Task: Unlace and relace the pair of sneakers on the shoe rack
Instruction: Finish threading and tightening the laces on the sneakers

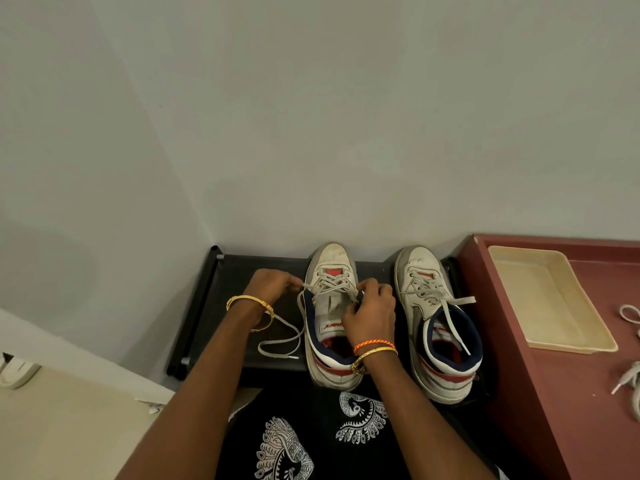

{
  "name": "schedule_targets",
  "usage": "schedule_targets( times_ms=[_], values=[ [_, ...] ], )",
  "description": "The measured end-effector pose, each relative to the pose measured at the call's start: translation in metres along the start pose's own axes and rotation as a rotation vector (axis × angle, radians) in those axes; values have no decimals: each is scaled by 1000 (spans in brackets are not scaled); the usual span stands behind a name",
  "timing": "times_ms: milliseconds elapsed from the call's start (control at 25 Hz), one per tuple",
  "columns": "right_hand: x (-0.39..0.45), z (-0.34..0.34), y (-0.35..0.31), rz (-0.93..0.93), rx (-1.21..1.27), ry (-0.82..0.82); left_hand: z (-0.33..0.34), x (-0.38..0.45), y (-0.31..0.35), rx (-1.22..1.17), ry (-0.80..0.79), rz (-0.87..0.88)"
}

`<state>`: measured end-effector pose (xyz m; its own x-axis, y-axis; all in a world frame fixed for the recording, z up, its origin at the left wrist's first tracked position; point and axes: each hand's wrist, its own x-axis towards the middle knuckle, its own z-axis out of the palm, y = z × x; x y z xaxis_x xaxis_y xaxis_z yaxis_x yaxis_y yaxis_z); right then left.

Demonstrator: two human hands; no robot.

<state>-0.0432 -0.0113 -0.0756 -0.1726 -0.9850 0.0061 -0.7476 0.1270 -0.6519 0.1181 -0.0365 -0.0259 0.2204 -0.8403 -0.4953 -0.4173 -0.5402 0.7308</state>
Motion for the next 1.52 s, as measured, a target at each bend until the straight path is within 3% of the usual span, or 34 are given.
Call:
schedule_targets(
  times_ms=[80, 160, 320, 440, 600, 720, 880, 1040, 1120, 1200, 1320, 1520],
  values=[
    [-2, -5, 1, 1, -49, -41, -15, -14, 17, -242, 14, 63],
    [-6, -15, -4, -23, 35, -73, -26, -35, 35, -295, -48, 161],
    [-16, -46, -44, -71, 540, -315, -21, -74, 64, -249, -206, 253],
    [-21, -73, -65, -98, 760, -421, -8, -83, 66, -326, -196, 286],
    [-16, -105, -57, -30, 753, -345, -3, -80, 56, -424, 141, 303],
    [-6, -119, -39, 29, 693, -235, -7, -77, 48, -311, 371, 317],
    [2, -120, -17, 131, 646, -110, -12, -77, 35, -166, 516, 282],
    [1, -114, -2, 243, 706, -35, -19, -74, 18, 8, 602, 78],
    [-3, -107, -5, 244, 700, -17, -16, -75, 17, 190, 530, 62],
    [-6, -99, -18, 173, 674, -116, 0, -74, 23, 266, 313, 264],
    [-2, -90, -39, 87, 648, -234, 25, -73, 36, 147, -49, 415],
    [6, -84, -34, 93, 518, -90, 32, -57, 35, -44, -89, 335]
  ],
)
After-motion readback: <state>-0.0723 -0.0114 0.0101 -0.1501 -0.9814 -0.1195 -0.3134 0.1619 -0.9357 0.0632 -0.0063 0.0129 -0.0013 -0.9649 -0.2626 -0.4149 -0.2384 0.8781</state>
